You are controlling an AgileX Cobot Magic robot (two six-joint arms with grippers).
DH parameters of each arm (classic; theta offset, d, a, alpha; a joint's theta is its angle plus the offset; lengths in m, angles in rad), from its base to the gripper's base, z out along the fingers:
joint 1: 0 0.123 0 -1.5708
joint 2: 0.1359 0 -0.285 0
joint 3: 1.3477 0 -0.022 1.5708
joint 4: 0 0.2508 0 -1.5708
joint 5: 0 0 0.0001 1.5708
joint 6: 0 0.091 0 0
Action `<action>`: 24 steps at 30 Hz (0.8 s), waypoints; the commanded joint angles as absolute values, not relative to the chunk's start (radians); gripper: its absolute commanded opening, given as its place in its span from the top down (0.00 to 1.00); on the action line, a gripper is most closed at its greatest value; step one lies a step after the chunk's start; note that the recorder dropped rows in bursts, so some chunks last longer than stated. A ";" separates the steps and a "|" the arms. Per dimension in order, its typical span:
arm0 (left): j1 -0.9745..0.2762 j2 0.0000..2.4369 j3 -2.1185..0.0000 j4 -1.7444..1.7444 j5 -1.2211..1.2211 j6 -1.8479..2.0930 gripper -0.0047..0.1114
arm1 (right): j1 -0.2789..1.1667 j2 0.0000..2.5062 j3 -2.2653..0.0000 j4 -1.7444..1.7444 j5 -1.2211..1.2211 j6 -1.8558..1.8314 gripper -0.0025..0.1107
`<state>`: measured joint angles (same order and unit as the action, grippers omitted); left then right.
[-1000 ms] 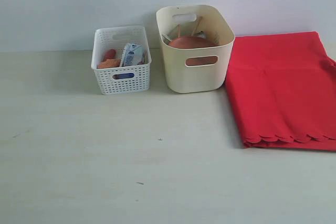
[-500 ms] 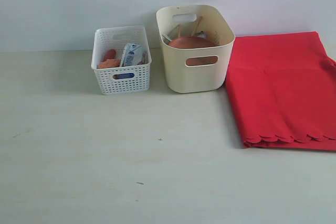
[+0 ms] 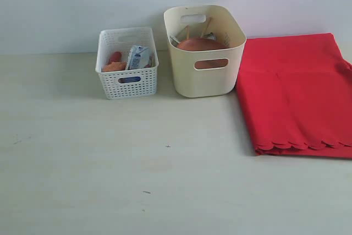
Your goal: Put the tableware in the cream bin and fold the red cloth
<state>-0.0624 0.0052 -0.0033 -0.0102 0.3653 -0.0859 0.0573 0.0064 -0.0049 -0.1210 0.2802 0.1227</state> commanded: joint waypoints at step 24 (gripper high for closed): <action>-0.059 0.000 0.000 -0.010 0.357 -0.090 0.96 | 0.046 0.000 0.000 0.000 0.300 0.055 0.98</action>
